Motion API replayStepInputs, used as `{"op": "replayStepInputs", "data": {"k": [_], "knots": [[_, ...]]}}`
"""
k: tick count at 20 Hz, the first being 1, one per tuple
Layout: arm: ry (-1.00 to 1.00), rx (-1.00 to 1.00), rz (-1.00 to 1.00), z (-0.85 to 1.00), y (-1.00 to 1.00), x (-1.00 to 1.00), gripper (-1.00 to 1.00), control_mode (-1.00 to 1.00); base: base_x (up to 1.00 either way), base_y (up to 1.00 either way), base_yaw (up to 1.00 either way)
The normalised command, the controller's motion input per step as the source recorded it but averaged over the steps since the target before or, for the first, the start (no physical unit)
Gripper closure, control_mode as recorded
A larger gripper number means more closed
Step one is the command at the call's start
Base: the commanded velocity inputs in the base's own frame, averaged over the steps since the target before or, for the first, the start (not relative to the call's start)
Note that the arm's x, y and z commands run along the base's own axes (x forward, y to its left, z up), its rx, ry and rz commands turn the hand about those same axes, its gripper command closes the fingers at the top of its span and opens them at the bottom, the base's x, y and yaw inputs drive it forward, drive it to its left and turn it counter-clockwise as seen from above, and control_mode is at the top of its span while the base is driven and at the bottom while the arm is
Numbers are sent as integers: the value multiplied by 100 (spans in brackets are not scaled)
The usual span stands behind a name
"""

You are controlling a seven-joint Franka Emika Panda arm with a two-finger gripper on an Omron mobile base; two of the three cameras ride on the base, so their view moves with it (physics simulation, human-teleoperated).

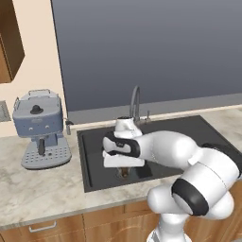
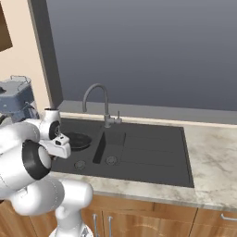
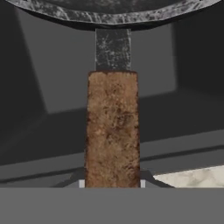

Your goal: Move the pot and pan from the stove into the sink.

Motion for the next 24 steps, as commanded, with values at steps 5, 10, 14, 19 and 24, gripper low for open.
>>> {"op": "replayStepInputs", "data": {"k": [5,10,14,19,24], "knots": [[0,-5,-3,-52,61,17,100,-100,0,0,0],[0,0,-1,-27,19,68,100,-100,0,0,0],[0,1,0,-5,1,41,100,-100,0,0,0],[0,0,-2,1,8,1,-100,-100,0,0,0],[0,4,-5,16,0,0,-100,-100,0,0,0]]}}
